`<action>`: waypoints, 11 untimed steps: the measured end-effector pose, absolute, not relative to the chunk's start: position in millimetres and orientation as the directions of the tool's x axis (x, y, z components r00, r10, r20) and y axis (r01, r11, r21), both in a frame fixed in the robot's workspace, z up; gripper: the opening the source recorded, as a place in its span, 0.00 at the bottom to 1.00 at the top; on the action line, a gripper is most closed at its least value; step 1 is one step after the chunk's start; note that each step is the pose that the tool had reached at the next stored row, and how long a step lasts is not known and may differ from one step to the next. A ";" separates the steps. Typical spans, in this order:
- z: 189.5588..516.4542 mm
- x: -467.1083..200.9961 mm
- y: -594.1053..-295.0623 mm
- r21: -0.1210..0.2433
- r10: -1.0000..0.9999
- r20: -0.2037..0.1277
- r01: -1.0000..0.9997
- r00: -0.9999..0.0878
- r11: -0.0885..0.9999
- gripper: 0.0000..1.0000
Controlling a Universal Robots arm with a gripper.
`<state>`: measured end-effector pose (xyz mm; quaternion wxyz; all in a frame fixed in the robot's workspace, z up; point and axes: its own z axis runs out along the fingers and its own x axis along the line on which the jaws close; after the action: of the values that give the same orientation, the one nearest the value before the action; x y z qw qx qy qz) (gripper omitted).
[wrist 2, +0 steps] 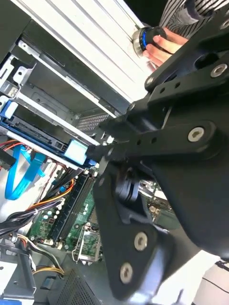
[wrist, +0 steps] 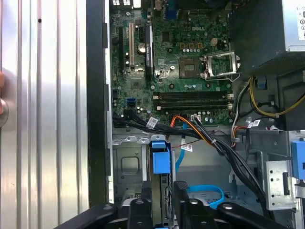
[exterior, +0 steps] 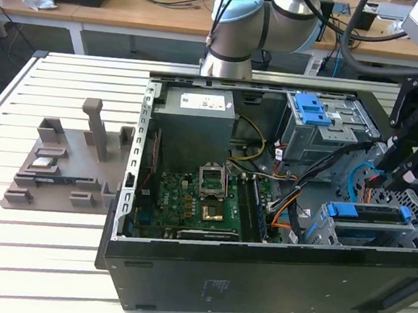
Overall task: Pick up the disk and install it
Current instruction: 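Insert the disk into the insertion slot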
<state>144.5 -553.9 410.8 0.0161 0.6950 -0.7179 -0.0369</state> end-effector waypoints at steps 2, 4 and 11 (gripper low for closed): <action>410.7 144.5 -553.9 0.075 -0.999 -0.028 -0.997 -0.034 0.031 0.12; 410.6 144.5 -553.9 0.075 -0.999 -0.028 -0.997 -0.034 0.031 0.11; 406.2 161.3 -548.7 0.080 -0.999 -0.028 -0.996 -0.033 0.031 0.11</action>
<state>161.3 -548.7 406.2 0.0177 0.6952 -0.7176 -0.0384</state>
